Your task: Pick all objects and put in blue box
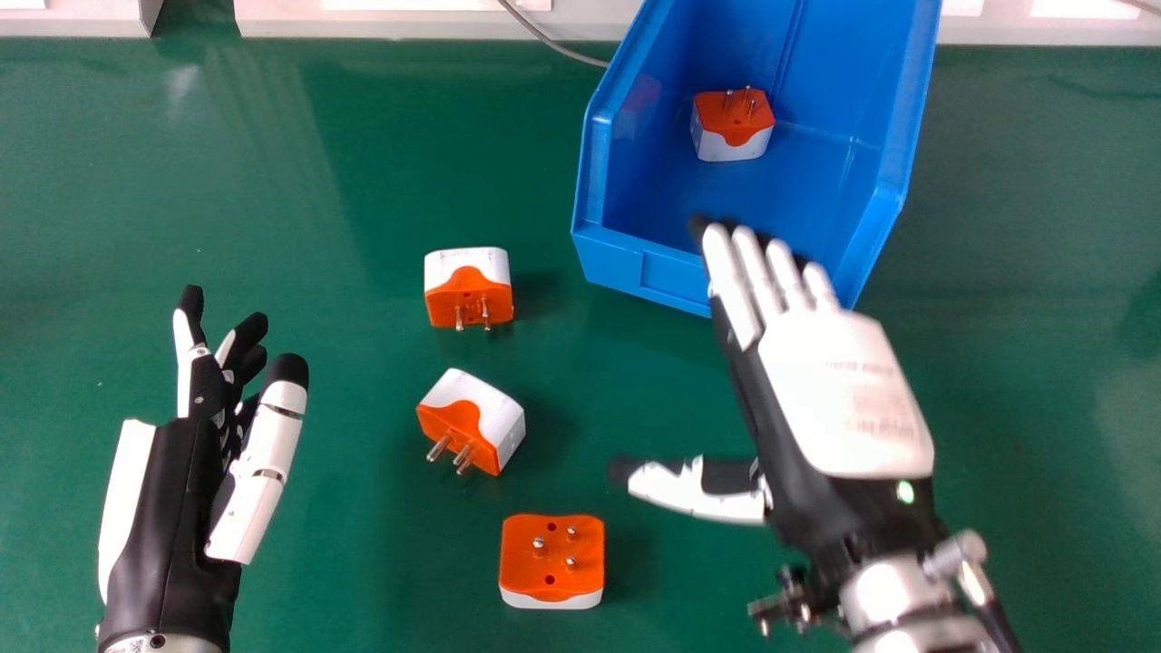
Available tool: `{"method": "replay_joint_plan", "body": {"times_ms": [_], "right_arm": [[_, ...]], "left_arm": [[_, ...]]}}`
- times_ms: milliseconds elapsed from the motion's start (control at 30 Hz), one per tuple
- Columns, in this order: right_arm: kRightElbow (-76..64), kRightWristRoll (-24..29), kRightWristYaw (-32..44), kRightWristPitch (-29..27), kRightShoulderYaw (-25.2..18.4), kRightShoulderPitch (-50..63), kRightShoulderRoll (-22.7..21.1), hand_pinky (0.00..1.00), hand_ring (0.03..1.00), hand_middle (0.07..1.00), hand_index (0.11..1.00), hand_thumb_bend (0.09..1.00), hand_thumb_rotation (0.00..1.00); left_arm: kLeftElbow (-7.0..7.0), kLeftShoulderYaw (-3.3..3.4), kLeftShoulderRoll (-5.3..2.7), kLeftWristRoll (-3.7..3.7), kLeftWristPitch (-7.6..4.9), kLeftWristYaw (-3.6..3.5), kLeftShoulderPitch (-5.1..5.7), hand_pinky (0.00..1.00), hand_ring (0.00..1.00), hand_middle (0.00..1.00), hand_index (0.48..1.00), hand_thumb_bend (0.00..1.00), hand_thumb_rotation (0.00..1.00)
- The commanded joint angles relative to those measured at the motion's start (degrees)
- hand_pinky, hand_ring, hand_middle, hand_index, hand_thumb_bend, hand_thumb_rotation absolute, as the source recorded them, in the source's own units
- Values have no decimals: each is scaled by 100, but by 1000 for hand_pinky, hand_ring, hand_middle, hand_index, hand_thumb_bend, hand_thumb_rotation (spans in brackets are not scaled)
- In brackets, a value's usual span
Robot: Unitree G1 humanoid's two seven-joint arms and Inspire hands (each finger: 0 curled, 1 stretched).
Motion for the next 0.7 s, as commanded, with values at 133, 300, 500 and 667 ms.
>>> {"method": "replay_joint_plan", "body": {"times_ms": [133, 300, 500, 667], "right_arm": [[-14, -158, 304, -459, 143, 398, -155, 944, 973, 1000, 976, 494, 473], [223, -375, 447, -516, 234, 383, -94, 974, 998, 1000, 982, 496, 477], [688, -673, 620, -559, 450, 131, 72, 989, 994, 1000, 982, 489, 477], [1000, -844, 790, -500, 576, -76, 245, 1000, 999, 1000, 986, 478, 464]], "left_arm": [[-124, -12, 8, 105, -37, 39, -11, 883, 942, 949, 956, 356, 805], [-112, -13, -2, 116, -18, 39, -49, 877, 938, 946, 952, 361, 804], [-77, -13, 16, 158, -43, 46, -82, 870, 935, 942, 949, 369, 795], [-80, -2, 18, 150, -57, 44, -68, 867, 933, 941, 947, 374, 790]]}}
